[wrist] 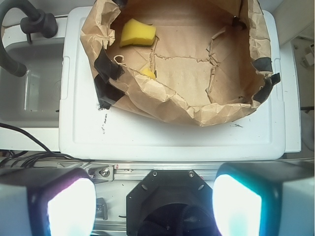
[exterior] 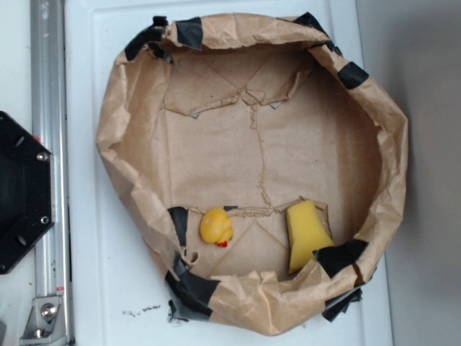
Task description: Grab the green sponge.
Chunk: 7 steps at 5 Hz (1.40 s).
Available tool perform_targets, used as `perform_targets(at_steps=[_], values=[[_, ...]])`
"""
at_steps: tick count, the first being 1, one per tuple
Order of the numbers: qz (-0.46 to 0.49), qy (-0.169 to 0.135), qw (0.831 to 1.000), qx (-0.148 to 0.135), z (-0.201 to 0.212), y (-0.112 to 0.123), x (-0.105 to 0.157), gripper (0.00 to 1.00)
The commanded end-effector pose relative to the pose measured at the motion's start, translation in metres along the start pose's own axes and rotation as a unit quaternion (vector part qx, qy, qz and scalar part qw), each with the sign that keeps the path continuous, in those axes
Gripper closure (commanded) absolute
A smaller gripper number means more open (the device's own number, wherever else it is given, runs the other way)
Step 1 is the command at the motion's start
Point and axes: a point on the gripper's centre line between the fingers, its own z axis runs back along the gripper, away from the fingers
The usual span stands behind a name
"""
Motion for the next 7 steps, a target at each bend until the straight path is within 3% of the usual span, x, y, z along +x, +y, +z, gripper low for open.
perform_targets(at_steps=[1,2,3,4,5,7], values=[[0.000,0.000,1.000,0.000,0.000,0.000,0.000,0.00],[-0.036,-0.008,0.999,0.020,-0.024,0.009,0.048,0.00],[-0.130,-0.026,0.991,0.011,-0.051,0.001,0.090,0.00],[-0.188,-0.022,0.982,0.001,-0.079,0.005,0.118,0.00],[-0.188,-0.074,0.979,0.017,-0.091,0.020,0.135,0.00],[-0.188,-0.074,0.979,0.017,-0.091,0.020,0.135,0.00]])
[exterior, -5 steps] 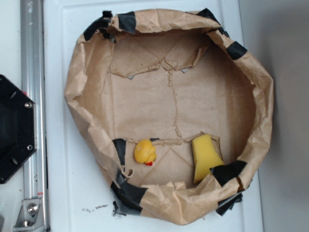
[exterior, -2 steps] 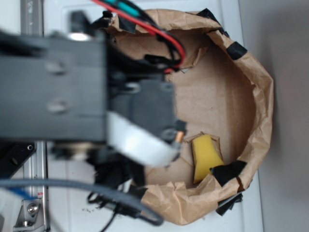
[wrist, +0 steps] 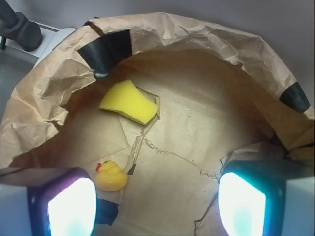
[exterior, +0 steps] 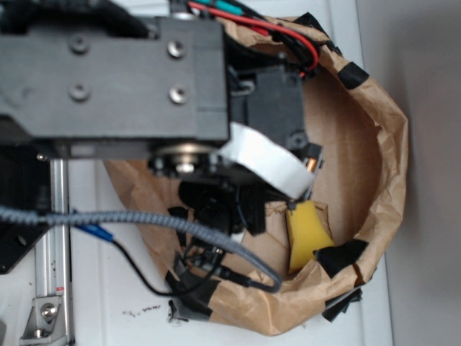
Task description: Grab the green sponge.
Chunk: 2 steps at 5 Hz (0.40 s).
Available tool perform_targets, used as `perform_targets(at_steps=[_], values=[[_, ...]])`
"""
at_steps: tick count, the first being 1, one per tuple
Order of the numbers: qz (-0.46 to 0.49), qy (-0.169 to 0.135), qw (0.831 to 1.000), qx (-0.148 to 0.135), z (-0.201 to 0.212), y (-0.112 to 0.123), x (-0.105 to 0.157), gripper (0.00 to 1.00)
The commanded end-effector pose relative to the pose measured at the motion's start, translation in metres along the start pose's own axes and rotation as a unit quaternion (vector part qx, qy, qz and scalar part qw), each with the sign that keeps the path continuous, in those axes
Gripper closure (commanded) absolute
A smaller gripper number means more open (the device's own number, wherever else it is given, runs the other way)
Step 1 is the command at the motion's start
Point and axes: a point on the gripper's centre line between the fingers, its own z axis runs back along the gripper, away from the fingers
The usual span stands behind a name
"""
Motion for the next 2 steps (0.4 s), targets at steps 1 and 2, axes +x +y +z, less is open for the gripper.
perform_targets(at_steps=[1,2], values=[[0.004,-0.018,1.000,0.009,0.010,0.001,0.006,0.00],[-0.016,-0.009,1.000,0.015,-0.023,0.006,0.002,0.00]])
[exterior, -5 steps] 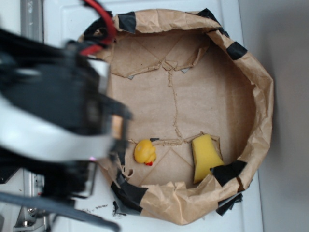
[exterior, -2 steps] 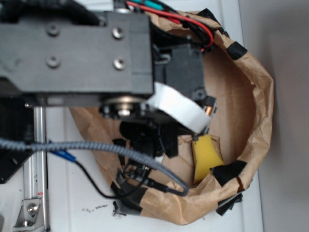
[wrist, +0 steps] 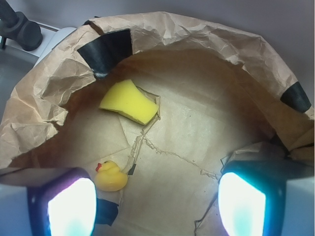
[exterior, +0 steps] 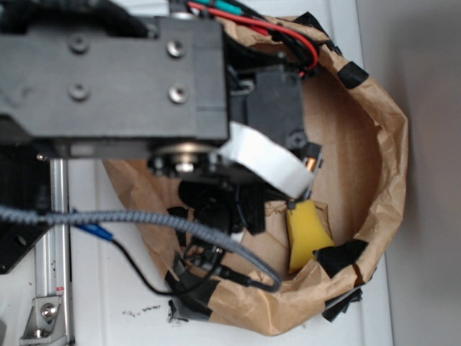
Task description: Grab the green sponge.
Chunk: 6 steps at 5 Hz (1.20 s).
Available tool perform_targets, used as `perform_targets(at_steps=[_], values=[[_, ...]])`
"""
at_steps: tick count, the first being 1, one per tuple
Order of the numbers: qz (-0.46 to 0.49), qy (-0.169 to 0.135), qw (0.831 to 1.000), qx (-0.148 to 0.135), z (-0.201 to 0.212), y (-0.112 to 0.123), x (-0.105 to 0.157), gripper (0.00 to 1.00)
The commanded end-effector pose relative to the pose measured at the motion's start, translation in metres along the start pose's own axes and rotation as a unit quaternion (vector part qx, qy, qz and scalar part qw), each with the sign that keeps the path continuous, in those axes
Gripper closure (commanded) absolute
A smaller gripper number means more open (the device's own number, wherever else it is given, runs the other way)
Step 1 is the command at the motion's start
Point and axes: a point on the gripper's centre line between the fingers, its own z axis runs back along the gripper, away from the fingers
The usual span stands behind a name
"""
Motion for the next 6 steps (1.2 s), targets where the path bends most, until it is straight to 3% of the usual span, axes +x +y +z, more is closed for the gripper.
perform_targets(at_steps=[1,2,3,4,5,6], values=[[-0.085,-0.027,0.996,0.021,-0.050,-0.001,0.015,0.00],[-0.135,-0.020,0.991,0.012,-0.066,-0.008,0.021,0.00],[-0.186,-0.050,0.981,-0.013,-0.072,-0.017,0.030,0.00],[-0.213,-0.047,0.976,0.003,-0.091,-0.021,0.046,0.00],[-0.232,-0.033,0.972,-0.006,-0.111,-0.027,0.053,0.00],[-0.249,-0.042,0.968,-0.009,-0.131,-0.044,0.057,0.00]])
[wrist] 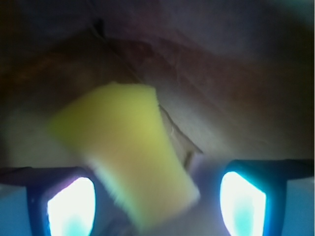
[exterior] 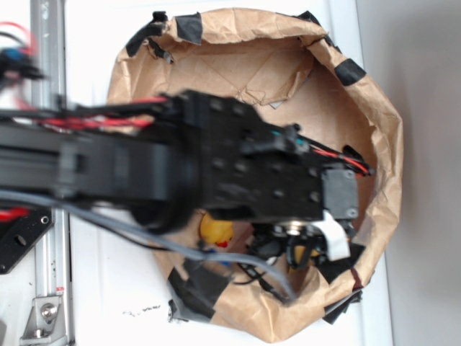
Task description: Grab the green sponge.
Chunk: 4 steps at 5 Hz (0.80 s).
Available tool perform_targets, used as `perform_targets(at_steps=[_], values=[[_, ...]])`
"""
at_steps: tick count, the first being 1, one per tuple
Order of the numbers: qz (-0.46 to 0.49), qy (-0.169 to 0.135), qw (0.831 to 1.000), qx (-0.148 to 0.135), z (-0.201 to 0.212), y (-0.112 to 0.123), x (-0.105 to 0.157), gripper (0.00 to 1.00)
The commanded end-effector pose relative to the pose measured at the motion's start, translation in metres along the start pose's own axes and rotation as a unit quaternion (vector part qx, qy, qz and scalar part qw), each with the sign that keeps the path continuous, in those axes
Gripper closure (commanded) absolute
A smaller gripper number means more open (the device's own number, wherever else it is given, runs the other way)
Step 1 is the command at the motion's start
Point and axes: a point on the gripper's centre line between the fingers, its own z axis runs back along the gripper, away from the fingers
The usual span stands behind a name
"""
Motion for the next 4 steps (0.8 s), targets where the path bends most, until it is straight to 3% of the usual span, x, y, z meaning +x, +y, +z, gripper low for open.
perform_targets(at_steps=[1,3,4], values=[[-0.034,-0.059,0.998,-0.007,-0.001,-0.016,0.036,1.00],[0.024,-0.090,0.996,0.003,0.032,0.004,0.028,1.00],[0.096,-0.109,0.989,0.039,0.052,0.015,0.024,1.00]])
